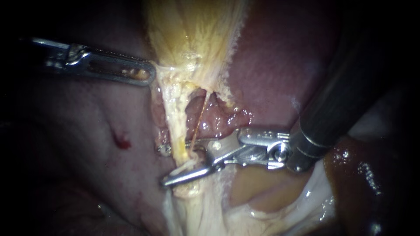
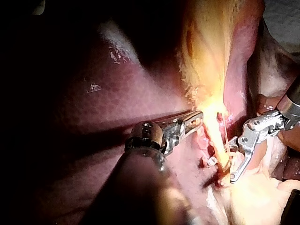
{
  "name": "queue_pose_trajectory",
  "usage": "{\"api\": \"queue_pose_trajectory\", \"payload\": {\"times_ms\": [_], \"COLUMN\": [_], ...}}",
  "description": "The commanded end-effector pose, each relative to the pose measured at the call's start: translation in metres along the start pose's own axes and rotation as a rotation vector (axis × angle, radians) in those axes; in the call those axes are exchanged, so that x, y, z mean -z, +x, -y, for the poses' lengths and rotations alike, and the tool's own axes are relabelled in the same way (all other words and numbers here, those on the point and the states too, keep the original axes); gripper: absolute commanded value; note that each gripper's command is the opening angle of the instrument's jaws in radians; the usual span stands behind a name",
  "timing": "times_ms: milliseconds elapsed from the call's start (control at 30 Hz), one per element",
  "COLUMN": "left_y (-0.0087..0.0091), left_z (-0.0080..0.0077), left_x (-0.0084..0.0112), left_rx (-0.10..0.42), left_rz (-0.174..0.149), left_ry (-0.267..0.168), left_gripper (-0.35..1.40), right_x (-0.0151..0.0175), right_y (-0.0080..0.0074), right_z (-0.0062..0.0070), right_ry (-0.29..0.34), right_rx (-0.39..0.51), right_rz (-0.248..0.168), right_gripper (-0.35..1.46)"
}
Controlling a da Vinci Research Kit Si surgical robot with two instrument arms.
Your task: Clipping first clip left tube
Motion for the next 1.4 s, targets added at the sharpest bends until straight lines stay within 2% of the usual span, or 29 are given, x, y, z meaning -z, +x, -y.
{"api": "queue_pose_trajectory", "payload": {"times_ms": [33,600,1233,1400], "left_y": [0.0,0.0,0.0001,0.0001], "left_z": [0.0,0.0,0.0,0.0], "left_x": [0.0,0.0001,0.0004,0.0005], "left_rx": [0.0,0.0,-0.001,-0.001], "left_rz": [0.0,0.0,-0.001,-0.001], "left_ry": [0.0,0.0,0.001,0.001], "left_gripper": [-0.35,-0.35,-0.35,-0.35], "right_x": [0.0,0.0008,0.0074,0.0084], "right_y": [0.0,0.0001,-0.0002,-0.0006], "right_z": [0.0,0.0002,-0.001,-0.001], "right_ry": [0.0,0.004,-0.036,-0.045], "right_rx": [0.0,-0.001,-0.012,-0.011], "right_rz": [0.0,0.0,-0.006,0.013], "right_gripper": [0.5,0.5,0.5,0.5]}}
